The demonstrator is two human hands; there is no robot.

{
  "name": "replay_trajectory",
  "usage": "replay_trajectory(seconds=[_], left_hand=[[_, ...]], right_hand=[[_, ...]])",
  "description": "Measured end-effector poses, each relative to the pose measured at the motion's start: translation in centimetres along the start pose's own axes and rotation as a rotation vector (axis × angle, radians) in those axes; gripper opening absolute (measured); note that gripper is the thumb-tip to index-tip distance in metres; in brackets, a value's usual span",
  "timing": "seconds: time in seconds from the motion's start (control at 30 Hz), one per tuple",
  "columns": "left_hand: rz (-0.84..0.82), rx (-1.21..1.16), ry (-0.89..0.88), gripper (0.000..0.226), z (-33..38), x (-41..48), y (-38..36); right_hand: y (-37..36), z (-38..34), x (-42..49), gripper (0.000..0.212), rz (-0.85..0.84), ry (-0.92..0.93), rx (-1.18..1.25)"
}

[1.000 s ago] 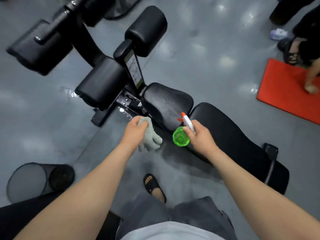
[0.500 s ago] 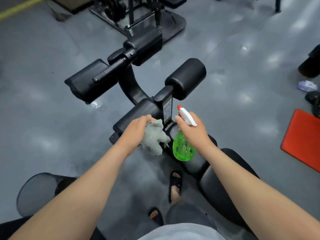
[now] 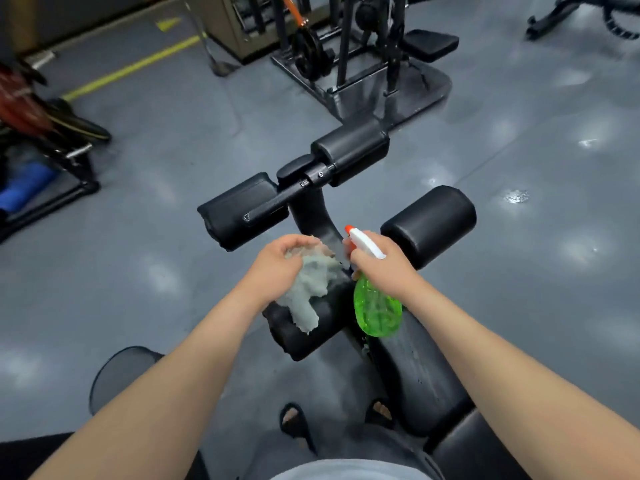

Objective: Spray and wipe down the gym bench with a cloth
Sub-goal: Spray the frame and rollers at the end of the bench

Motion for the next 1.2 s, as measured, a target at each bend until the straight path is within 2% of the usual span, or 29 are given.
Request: replay_trajectory(seconds=[0.1,0.2,0.3,0.4,0.47,0.77,1.03,1.2], left_hand=[[0.236,-0.027,0.052,0.040,0.3,1.9,3.4],[0.304,-0.138,0.181,0.034,-0.4,3.5,5.9],[0.394,-0.032,0.114,0.024,-0.5,5.4,8.6],[0.493,0.098,0.070,0.037,-0.6,7.4,10.8],[0.490,0.153,0.048,0.040,-0.9,8.6,11.6],[0.367,0.427,0.020,0.005,-4.1,12.8,12.6],[0.318,0.449,-0.002,0.007,-5.4,14.1,12.8],[0.318,0.442,0.000,0.010,-5.8,13.9,13.2]], right_hand=[[-1.0,-2.0,2.0,0.015,0.041,0.038,-0.101],[-2.0,-3.4,3.8,0.024,0.067,0.046,-0.204],[-3.1,-4.6,5.2,0.022,0.066,0.058,-0.282],[-4.4,-5.8,6.9,0.020,0.069,0.094,-0.329],[-5.1,-6.0,7.7,0.019,0.085,0.090,-0.341],[-8.0,-7.1,9.0,0.016,0.089,0.078,-0.470],[-8.4,-7.1,9.4,0.012,0.108,0.030,-0.523],[-9.4,-7.4,8.6,0.017,0.048,0.058,-0.498]])
Point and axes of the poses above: each hand's wrist, its own x-axis towards the middle knuckle, its own y-axis out of the back of the hand, z = x × y, the point moved 6 cm from there along x, towards the middle knuckle, and after that the axes turned 12 degrees about z, right-handed, at the moved point
